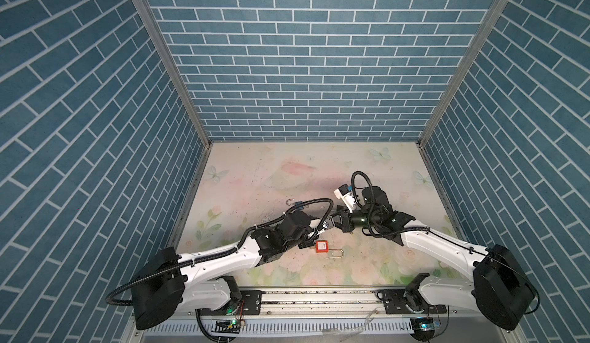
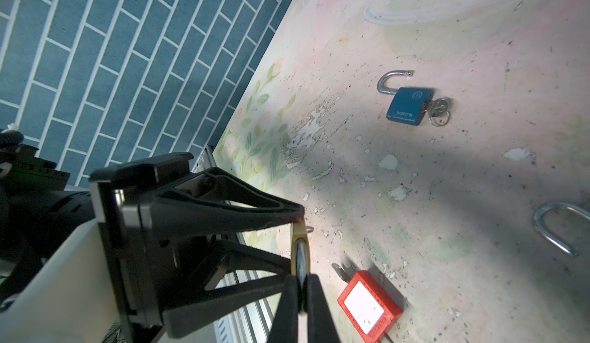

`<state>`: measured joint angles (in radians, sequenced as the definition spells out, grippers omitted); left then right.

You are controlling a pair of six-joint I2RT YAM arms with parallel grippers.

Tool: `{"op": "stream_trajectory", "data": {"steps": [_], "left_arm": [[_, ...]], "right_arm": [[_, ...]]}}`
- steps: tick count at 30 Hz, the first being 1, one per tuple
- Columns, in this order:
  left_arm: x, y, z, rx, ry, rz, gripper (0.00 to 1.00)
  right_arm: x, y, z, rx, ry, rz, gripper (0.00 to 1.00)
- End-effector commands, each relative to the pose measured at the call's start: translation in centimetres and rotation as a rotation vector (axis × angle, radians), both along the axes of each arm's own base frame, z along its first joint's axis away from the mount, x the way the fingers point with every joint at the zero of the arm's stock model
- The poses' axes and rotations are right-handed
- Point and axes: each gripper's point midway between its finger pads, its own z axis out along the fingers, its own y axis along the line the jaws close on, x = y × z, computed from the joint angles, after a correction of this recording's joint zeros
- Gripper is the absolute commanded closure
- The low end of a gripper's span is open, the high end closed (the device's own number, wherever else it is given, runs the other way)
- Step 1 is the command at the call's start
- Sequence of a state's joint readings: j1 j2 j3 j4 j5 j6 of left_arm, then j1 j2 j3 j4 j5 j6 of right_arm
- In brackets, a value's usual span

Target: Lock with the key

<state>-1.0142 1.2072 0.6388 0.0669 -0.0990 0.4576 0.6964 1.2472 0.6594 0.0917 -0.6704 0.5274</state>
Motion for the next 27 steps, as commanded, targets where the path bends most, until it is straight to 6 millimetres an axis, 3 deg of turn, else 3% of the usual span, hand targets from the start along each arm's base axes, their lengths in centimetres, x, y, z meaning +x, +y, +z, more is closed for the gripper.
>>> {"op": "stream_trajectory", "data": {"steps": [1, 8, 12, 18, 22, 27], "left_arm": [[0.2, -4.8, 16.3, -0.536, -0.244, -0.077, 1.00], [0.5, -3.7, 12.3, -0.493, -0.137, -0.004, 1.00], [0.5, -2.7, 9.4, -0.468, -0.059, 0.060, 1.00], [1.1, -0.8, 6.2, -0.459, 0.032, 0.192, 1.00], [1.7, 0.1, 6.0, -0.509, 0.075, 0.293, 1.00], [2.9, 0.9, 8.2, -0.730, 0.185, 0.456, 1.00]], "right_arm": [[-3.0, -0.7, -3.5, -0.081, 0.157, 0.052, 1.00], [-1.6, -1.7, -1.4, -0.066, 0.102, 0.009, 1.00], [0.1, -3.0, 1.5, -0.068, 0.013, -0.045, 0.87], [2.1, -5.3, 7.6, -0.021, -0.182, -0.161, 0.63], [1.7, -6.8, 11.5, 0.043, -0.346, -0.217, 0.53], [1.3, -8.6, 12.9, 0.095, -0.526, -0.292, 0.53]]}}
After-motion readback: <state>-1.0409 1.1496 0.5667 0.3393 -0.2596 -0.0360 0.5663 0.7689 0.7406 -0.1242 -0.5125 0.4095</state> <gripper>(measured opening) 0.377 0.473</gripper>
